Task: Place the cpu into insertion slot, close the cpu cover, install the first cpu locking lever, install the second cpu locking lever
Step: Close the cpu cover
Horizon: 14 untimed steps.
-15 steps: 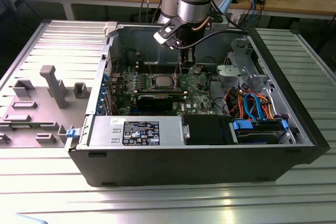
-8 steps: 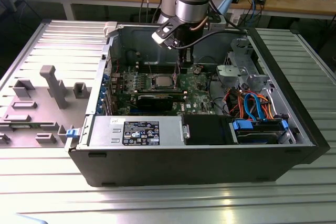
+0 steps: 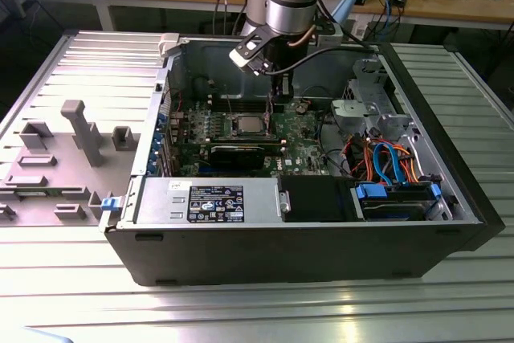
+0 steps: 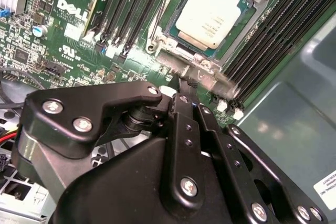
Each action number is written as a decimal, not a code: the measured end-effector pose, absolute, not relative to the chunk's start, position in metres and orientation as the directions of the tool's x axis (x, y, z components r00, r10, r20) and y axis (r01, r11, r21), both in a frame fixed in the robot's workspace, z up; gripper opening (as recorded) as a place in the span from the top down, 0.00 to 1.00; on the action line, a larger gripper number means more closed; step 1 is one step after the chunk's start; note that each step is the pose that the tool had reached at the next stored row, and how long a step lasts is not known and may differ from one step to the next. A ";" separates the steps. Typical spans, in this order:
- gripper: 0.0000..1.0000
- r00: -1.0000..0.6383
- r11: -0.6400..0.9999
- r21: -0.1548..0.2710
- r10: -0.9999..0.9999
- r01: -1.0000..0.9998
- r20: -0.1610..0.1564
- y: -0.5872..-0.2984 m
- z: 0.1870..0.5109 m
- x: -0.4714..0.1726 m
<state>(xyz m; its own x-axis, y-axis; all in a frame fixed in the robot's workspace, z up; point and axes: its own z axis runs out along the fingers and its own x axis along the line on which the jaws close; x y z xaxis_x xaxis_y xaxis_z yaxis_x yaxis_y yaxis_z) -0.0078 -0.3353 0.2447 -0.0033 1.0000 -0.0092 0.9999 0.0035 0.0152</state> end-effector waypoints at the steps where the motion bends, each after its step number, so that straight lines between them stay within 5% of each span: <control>1: 0.89 -0.003 0.003 0.015 1.000 1.000 -0.009 -0.335 0.245 -0.010; 14: 0.89 -0.003 0.003 0.015 1.000 1.000 -0.009 -0.335 0.245 -0.018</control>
<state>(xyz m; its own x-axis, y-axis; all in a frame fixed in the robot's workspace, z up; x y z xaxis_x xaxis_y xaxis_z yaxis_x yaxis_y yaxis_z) -0.0183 -0.3354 0.2446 -0.0033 1.0000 -0.0092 0.9999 0.0034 0.0152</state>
